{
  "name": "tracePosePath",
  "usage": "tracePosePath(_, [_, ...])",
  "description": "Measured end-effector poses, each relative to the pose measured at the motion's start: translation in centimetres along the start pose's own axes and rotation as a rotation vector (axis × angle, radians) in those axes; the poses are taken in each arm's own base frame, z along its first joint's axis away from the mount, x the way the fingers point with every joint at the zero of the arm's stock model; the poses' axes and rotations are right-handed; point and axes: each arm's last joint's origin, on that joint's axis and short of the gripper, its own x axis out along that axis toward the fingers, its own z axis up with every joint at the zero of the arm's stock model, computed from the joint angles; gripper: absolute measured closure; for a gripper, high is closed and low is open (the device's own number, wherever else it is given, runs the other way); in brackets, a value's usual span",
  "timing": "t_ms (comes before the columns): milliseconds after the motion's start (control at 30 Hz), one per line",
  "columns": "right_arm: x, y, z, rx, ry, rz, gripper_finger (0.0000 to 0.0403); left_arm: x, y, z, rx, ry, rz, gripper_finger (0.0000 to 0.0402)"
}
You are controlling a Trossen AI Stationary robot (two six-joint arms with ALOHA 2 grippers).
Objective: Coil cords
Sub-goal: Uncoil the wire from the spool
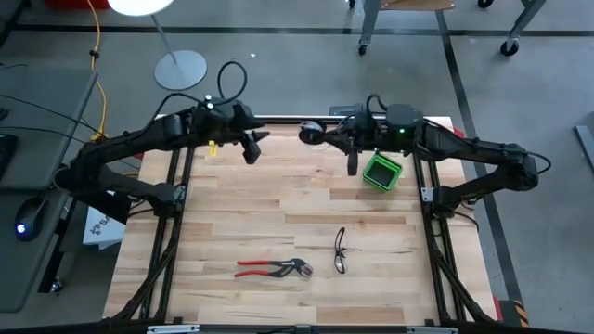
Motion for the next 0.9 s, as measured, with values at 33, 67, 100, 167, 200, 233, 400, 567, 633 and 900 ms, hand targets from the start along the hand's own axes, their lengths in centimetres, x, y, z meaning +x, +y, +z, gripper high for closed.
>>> tracePosePath(33, [-0.1,-0.1,0.3,0.025,-0.029,-0.001,0.0403,0.3,-0.1,-0.5,-0.037,-0.023,-0.027,0.0264])
tracePosePath(67, [-0.2,-0.3,0.6,0.064,-0.052,-0.008,0.0403,0.7,-0.2,-1.1,-0.072,-0.041,-0.056,0.0264])
tracePosePath(100, [-0.3,-0.6,0.8,0.127,-0.073,-0.031,0.0403,1.2,-0.5,-1.7,-0.107,-0.045,-0.093,0.0264])
tracePosePath(167, [-0.4,-1.5,0.6,0.386,-0.073,-0.108,0.0403,2.0,-1.1,-3.1,-0.167,-0.025,-0.156,0.0264])
tracePosePath(200, [-0.5,-2.1,0.1,0.528,-0.029,-0.135,0.0403,2.3,-1.3,-3.8,-0.191,0.004,-0.176,0.0264])
tracePosePath(233, [-0.6,-2.5,-0.6,0.634,0.05,-0.144,0.0403,2.5,-1.6,-4.3,-0.207,0.031,-0.194,0.0264])
tracePosePath(400, [-1.3,-2.5,-4.4,0.89,0.533,-0.008,0.0403,2.4,-2.7,-5.7,-0.18,0.103,-0.236,0.0264])
tracePosePath(567, [-1.3,-1.5,-5.3,1.004,0.772,0.307,0.0403,2.2,-2.7,-5.6,-0.147,0.097,-0.244,0.0264])
tracePosePath(633, [-0.9,-0.9,-5.0,0.975,0.767,0.442,0.0403,2.0,-2.5,-5.4,-0.154,0.078,-0.245,0.0264])
tracePosePath(900, [1.1,-0.7,0.0,0.694,0.211,0.624,0.0403,0.7,-1.5,-4.0,-0.187,-0.061,-0.245,0.0264])
